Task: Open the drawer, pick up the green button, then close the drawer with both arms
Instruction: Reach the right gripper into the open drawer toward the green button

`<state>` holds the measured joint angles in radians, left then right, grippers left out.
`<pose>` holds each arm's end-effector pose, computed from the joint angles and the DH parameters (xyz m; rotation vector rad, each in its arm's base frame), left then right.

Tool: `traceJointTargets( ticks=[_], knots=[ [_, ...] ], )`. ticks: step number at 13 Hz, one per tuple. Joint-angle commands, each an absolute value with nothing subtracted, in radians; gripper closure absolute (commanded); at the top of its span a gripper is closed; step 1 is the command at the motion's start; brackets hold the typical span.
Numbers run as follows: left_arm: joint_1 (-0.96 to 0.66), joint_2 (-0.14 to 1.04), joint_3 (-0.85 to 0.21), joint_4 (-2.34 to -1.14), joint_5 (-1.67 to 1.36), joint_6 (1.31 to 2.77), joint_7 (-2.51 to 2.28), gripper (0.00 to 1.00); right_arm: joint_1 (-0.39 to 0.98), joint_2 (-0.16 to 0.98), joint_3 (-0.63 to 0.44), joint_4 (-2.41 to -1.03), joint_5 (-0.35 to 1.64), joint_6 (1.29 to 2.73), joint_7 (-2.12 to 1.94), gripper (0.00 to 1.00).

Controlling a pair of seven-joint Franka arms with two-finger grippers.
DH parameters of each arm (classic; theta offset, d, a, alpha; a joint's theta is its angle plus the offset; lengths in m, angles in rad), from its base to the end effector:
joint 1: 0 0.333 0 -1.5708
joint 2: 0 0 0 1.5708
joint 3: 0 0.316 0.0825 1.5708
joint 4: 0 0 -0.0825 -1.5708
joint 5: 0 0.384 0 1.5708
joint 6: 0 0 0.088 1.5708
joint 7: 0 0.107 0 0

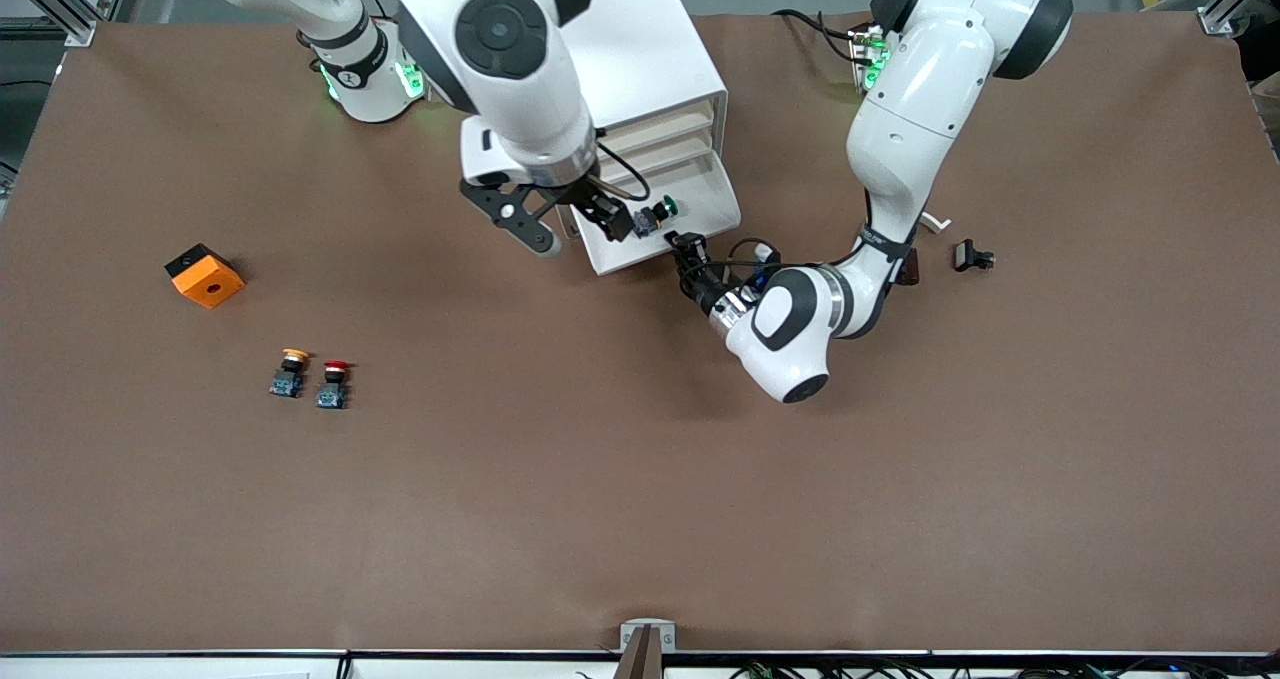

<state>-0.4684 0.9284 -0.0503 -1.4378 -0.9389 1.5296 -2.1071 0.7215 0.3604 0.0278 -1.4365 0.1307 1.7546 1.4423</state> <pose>0.5175 -0.3923 0.1386 -1.2193 -1.8953 1.4205 0.4807 0.4594 0.4842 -2.9083 1.0967 0.2208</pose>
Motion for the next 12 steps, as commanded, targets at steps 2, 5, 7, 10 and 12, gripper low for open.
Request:
traceJointTargets(
  ticks=[2,5,7,10,12],
  knots=[
    [-0.431,0.948,-0.044,-1.411,-0.946,1.565,-2.005,0.99,0.753,0.432,0.017,-1.407,0.133,1.790,1.545,0.00],
    [-0.402,0.946,-0.046,-1.404,-0.946,1.565,-1.993,0.72,0.779,0.494,0.017,-1.416,0.133,1.850,1.621,0.00],
    [-0.394,0.942,-0.044,-1.402,-0.945,1.565,-1.983,0.00,0.790,0.521,0.017,-1.417,0.133,1.858,1.643,0.00],
    [-0.370,0.925,-0.034,-1.365,-0.928,1.554,-1.986,0.00,0.792,0.538,0.017,-1.448,0.133,1.900,1.646,0.00],
    [-0.359,0.911,-0.019,-1.327,-0.893,1.552,-1.987,0.00,0.793,0.538,0.017,-1.506,0.135,1.965,1.646,0.00]
  ],
)
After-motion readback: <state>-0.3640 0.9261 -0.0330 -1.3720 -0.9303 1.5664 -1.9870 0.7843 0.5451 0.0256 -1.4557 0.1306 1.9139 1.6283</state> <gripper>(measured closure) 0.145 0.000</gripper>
